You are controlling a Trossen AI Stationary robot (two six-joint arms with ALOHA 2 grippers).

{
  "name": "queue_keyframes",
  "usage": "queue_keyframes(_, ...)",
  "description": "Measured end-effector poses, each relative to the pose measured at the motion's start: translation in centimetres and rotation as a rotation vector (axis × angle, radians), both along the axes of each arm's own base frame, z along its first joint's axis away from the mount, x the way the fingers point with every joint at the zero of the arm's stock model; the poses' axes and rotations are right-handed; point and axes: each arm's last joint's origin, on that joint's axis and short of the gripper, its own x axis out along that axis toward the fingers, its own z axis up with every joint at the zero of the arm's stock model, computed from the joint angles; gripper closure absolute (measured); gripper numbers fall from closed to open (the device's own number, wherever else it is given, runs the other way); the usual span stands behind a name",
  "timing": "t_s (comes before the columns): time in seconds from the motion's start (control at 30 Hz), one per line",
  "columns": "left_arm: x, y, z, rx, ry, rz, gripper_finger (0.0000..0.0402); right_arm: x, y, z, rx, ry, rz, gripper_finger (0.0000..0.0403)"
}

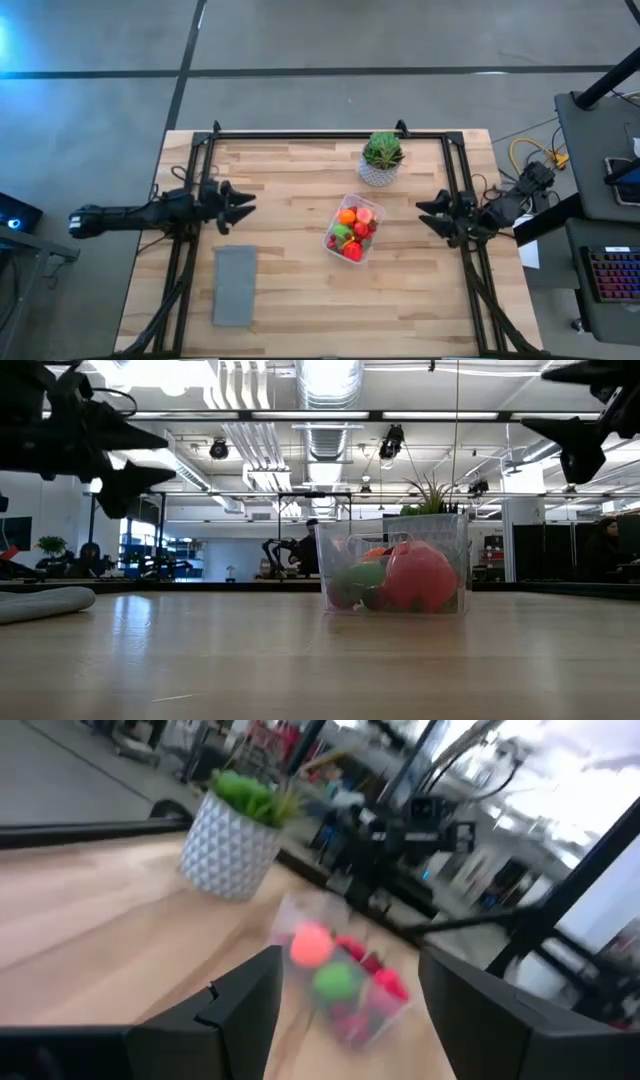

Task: Pick and placing Produce into tupperware
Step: Return to Home Position

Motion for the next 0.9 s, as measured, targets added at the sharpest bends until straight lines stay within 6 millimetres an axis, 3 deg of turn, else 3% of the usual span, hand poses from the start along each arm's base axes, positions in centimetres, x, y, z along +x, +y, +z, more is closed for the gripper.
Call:
queue_keyframes(0.23,0.6,0.0,-1.0,0.008,0.114,-0.002,0.0181,0.2,0.1,-1.9,-0.130,0.177,-0.020,0.0154)
queue_keyframes(0.9,1.2,0.1,-2.5,-0.001,0.261,-0.003,0.0181,0.3,0.2,-2.0,-0.134,0.185,-0.020,0.0154)
